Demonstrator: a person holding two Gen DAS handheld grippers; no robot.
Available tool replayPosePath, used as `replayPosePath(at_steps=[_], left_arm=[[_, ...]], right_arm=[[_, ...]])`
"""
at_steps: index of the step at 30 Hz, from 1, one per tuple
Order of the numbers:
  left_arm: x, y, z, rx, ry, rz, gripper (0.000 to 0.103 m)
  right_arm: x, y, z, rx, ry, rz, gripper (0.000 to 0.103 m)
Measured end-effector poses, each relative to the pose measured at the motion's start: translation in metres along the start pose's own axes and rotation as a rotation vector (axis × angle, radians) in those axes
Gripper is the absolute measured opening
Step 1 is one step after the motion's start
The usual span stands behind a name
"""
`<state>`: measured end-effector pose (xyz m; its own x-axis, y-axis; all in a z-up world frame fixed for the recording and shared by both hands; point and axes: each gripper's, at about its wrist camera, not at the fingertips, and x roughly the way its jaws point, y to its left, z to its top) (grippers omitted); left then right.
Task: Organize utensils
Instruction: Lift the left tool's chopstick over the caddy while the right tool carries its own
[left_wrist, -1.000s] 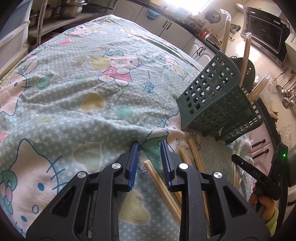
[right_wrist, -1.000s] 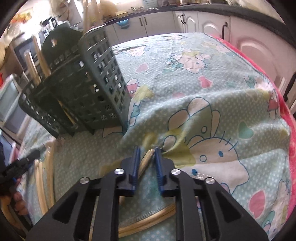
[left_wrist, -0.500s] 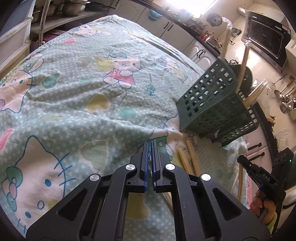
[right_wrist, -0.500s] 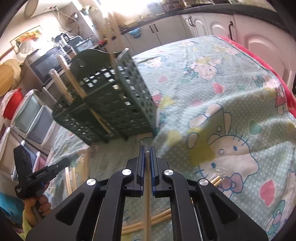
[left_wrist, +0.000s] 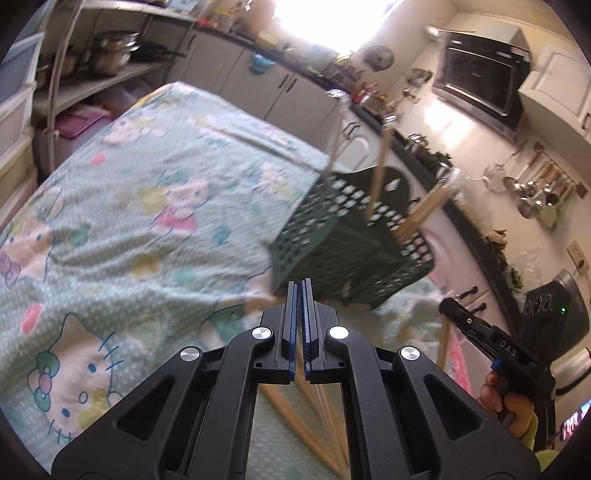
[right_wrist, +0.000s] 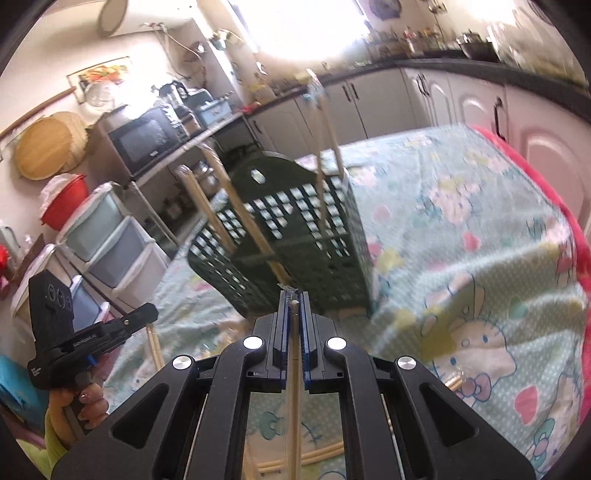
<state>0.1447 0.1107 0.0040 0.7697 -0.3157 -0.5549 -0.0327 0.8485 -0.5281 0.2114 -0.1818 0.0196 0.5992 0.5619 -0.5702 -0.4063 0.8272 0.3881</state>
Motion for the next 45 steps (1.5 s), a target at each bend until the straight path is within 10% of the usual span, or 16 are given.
replayPosePath(at_steps=[45], left_arm=[[-0.016,-0.162,0.053,0.278,-0.104,-0.276,0.0]], right_arm=[[-0.098,0.001,0.049,-0.035,-0.376,-0.038,0.006]])
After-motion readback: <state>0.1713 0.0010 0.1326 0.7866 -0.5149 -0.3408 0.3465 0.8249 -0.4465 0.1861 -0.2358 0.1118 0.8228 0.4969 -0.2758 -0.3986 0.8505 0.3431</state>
